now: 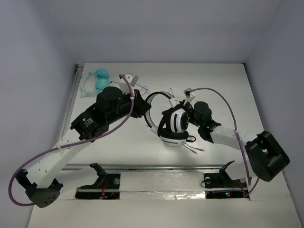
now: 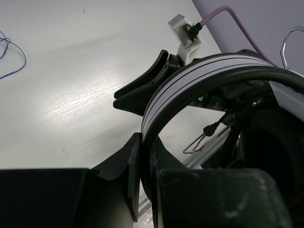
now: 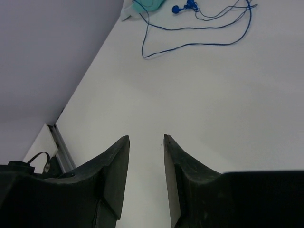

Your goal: Wrap the headphones

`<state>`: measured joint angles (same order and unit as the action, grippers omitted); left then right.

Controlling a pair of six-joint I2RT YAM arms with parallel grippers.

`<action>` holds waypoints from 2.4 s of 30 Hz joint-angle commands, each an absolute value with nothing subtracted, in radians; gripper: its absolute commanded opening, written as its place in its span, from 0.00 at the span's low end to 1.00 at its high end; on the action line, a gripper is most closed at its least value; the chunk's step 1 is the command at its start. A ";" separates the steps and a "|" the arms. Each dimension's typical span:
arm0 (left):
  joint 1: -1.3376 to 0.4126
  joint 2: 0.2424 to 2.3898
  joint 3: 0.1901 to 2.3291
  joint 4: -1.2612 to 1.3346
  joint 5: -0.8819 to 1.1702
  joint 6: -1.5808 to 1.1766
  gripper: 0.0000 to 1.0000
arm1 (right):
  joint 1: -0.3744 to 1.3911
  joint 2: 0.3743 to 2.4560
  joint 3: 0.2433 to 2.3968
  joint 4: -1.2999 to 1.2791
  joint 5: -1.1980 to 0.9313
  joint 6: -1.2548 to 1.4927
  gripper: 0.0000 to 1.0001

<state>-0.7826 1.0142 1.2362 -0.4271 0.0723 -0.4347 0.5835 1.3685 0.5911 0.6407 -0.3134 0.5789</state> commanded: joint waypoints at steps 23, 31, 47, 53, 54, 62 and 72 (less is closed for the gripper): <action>-0.655 1.048 1.367 -0.273 0.070 -0.537 0.00 | 0.580 0.911 0.515 0.330 -0.072 0.508 0.52; -0.646 1.065 1.371 -0.256 0.136 -0.551 0.00 | 0.580 1.037 0.541 0.409 -0.238 0.485 0.58; -0.635 1.080 1.407 -0.275 0.103 -0.525 0.00 | 0.580 0.991 0.511 0.436 -0.265 0.531 0.51; -0.635 1.095 1.414 -0.253 0.126 -0.537 0.00 | 0.580 1.002 0.541 0.373 -0.193 0.494 0.59; -0.635 1.097 1.416 -0.256 0.124 -0.537 0.00 | 0.580 1.006 0.549 0.368 -0.187 0.480 0.59; -0.635 1.103 1.428 -0.253 0.152 -0.545 0.00 | 0.580 1.156 0.589 0.386 -0.317 0.483 0.59; -0.635 1.118 1.453 -0.261 0.163 -0.546 0.00 | 0.589 1.270 0.611 0.500 -0.264 0.495 0.59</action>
<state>-0.6392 1.1313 1.3701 -0.3790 0.1291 -0.4980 0.5838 1.2728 0.5591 0.3973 -0.2798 0.4976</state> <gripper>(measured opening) 0.054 0.591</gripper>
